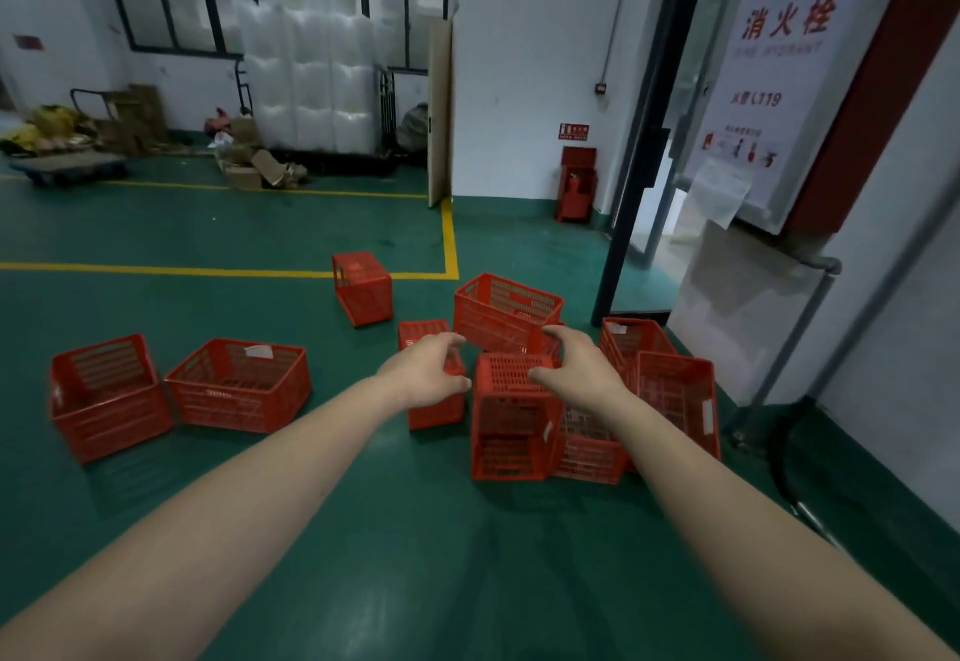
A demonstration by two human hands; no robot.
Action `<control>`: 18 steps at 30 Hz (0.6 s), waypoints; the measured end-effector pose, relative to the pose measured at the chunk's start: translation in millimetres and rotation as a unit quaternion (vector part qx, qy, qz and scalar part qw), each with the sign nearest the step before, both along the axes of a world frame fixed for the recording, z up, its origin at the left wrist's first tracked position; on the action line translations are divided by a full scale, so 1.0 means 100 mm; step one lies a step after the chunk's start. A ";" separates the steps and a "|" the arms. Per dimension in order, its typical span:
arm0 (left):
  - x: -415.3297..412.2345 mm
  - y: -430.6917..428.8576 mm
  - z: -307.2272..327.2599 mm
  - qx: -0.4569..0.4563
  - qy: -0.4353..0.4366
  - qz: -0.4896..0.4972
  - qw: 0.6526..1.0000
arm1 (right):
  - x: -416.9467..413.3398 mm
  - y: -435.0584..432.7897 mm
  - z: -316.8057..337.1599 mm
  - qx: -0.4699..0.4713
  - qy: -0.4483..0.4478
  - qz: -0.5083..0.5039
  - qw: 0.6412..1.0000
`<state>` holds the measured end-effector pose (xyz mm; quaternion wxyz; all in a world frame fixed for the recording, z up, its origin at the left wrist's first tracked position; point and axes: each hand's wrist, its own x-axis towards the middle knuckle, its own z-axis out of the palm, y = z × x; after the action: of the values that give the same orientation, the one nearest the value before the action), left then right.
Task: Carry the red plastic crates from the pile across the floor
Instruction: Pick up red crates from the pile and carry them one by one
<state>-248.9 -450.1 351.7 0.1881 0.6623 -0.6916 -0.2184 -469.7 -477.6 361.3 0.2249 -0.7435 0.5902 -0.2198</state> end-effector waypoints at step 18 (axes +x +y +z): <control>1.49 -4.77 -0.14 0.000 -0.128 -0.120 0.984 | 1.45 -4.31 -0.40 0.029 0.006 -0.080 0.996</control>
<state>-100.0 -927.5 338.2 0.0704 0.5968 -0.7845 -0.1530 -324.2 -908.9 320.9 0.2248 -0.6882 0.6554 -0.2151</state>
